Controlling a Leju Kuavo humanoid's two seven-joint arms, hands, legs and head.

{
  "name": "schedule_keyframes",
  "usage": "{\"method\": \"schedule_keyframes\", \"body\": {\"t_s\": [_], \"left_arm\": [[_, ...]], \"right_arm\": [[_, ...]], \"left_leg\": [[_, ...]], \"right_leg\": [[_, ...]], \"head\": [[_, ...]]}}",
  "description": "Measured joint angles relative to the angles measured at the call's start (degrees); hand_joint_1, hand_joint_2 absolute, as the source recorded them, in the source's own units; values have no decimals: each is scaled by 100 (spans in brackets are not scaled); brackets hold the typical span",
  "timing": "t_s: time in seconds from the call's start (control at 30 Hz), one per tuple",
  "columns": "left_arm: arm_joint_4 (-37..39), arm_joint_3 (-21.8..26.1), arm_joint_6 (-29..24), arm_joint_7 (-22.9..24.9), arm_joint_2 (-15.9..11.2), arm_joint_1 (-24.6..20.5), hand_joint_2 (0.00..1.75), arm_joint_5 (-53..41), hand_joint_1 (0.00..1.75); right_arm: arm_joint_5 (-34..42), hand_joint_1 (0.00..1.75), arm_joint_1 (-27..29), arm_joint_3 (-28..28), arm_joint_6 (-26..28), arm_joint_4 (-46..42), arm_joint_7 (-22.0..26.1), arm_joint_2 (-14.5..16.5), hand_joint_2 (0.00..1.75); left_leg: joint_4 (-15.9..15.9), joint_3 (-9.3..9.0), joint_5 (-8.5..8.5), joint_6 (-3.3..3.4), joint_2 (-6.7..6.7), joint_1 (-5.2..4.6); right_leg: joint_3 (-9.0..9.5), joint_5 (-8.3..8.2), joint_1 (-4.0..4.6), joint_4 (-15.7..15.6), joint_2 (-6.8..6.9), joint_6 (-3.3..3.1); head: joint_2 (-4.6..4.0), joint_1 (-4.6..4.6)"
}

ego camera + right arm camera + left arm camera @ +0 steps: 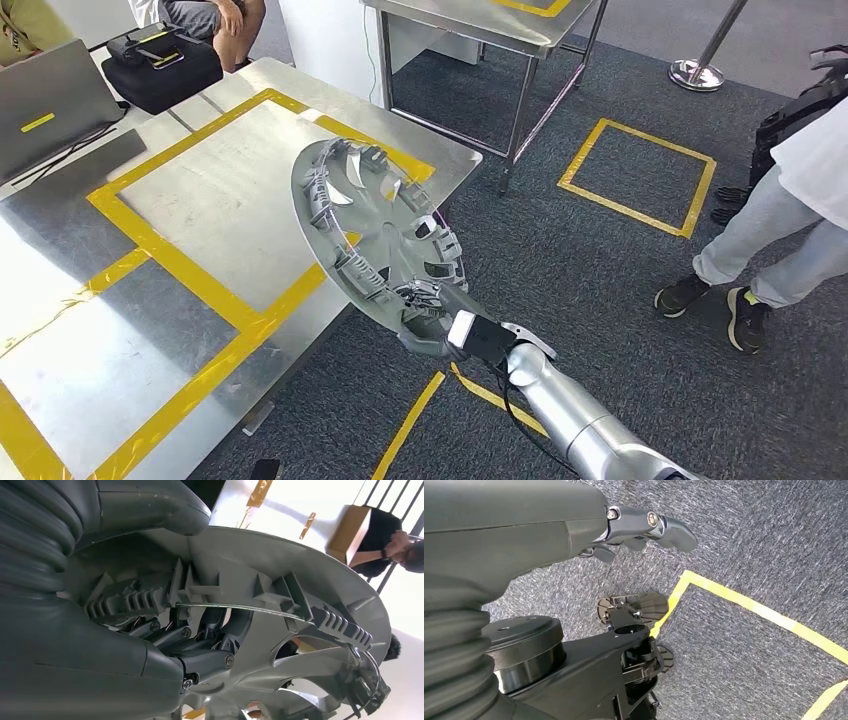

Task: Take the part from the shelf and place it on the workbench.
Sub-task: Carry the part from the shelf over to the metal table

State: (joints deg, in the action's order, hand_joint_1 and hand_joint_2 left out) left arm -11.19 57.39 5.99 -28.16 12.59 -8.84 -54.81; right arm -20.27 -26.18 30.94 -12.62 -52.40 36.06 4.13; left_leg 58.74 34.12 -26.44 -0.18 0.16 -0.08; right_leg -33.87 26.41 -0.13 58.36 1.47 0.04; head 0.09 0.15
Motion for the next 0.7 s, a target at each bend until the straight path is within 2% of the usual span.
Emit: {"method": "schedule_keyframes", "body": {"t_s": [0.37, 0.43, 0.6, 0.7], "left_arm": [[0, -1, 48, 20, 0, 12, 175, 56, 0], [0, 0, 50, 17, 0, 16, 175, 72, 0], [0, 1, 53, 1, 0, 53, 175, 81, 0], [0, 1, 59, 4, 3, 51, 175, 69, 0]], "right_arm": [[-524, 175, 0, -64, 512, -13, -264, -154, 175], [-941, 175, 4, -65, 775, -67, -426, -203, 175], [-2566, 175, 6, -64, 1823, -296, -981, -444, 175], [-3224, 175, 28, -10, 2218, -441, -1250, -568, 175]], "left_leg": [[-5, -1, 7, -3, -1, 8], [-5, 0, 7, -3, -1, 8], [-5, 4, 7, -2, -8, 7], [-4, 3, 7, -1, -6, 6]], "right_leg": [[-4, 0, 7, 5, 0, 0], [-5, 0, 7, 5, 1, 0], [-5, 1, 7, 5, 5, 1], [-6, 0, 6, 4, 2, 1]], "head": [[0, 0], [0, -1], [0, 0], [0, 0]]}}
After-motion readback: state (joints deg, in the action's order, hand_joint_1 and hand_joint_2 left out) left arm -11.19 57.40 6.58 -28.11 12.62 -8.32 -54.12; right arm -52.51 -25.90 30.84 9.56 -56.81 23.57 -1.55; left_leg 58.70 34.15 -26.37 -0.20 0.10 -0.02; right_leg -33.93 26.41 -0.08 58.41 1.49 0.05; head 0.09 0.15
